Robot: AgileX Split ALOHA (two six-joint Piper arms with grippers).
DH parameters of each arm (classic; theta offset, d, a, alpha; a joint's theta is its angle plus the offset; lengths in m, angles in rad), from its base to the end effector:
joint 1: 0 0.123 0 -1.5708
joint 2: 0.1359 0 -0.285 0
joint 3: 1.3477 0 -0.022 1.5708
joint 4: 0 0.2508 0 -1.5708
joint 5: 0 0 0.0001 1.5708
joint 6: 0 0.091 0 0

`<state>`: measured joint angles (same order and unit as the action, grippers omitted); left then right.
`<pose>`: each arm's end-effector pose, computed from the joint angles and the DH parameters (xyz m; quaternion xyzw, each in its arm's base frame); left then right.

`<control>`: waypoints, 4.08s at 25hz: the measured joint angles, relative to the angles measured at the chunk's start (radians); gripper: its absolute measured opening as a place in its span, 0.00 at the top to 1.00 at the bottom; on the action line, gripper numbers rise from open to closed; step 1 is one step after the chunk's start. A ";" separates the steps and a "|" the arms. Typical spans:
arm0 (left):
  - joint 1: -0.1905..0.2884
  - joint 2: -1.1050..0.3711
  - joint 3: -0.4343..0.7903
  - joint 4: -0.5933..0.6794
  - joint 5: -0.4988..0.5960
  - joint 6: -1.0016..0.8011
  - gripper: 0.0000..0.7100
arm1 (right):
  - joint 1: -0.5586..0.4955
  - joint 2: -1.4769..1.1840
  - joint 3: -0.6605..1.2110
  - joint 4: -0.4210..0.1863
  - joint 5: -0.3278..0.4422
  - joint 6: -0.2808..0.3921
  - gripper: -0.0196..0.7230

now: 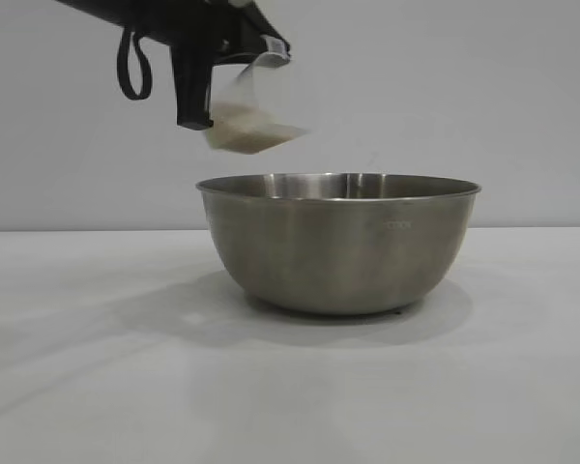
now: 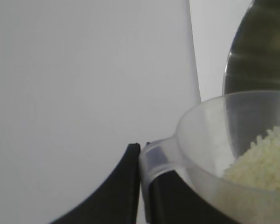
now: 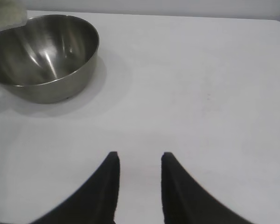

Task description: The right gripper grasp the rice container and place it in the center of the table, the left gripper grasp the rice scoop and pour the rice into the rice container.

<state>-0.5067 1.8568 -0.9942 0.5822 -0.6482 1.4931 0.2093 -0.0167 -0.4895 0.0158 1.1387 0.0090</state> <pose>0.3308 -0.2181 0.2051 0.7597 0.1477 0.3182 0.5475 -0.0097 -0.0007 0.2681 -0.0878 0.8669 0.0613 0.4868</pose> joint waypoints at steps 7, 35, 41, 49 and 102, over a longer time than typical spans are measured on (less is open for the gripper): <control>-0.006 0.000 -0.007 0.022 -0.013 0.286 1.00 | 0.000 0.000 0.000 0.000 0.000 0.000 0.68; -0.022 0.000 -0.009 -0.756 -0.159 -0.707 1.00 | 0.000 0.000 0.000 0.000 0.000 0.000 0.68; 0.078 0.000 0.090 -0.826 -0.136 -1.137 1.00 | 0.000 0.000 0.000 0.000 0.000 0.000 0.68; 0.229 0.000 0.327 -0.697 -0.285 -1.307 1.00 | 0.000 0.000 0.000 0.000 0.000 0.000 0.68; 0.254 -0.745 0.667 -0.680 -0.097 -1.382 0.77 | 0.000 0.000 0.000 0.000 0.000 0.000 0.68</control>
<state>-0.2528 1.1122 -0.3271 -0.0983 -0.7451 0.1107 0.2093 -0.0167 -0.4895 0.0158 1.1387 0.0090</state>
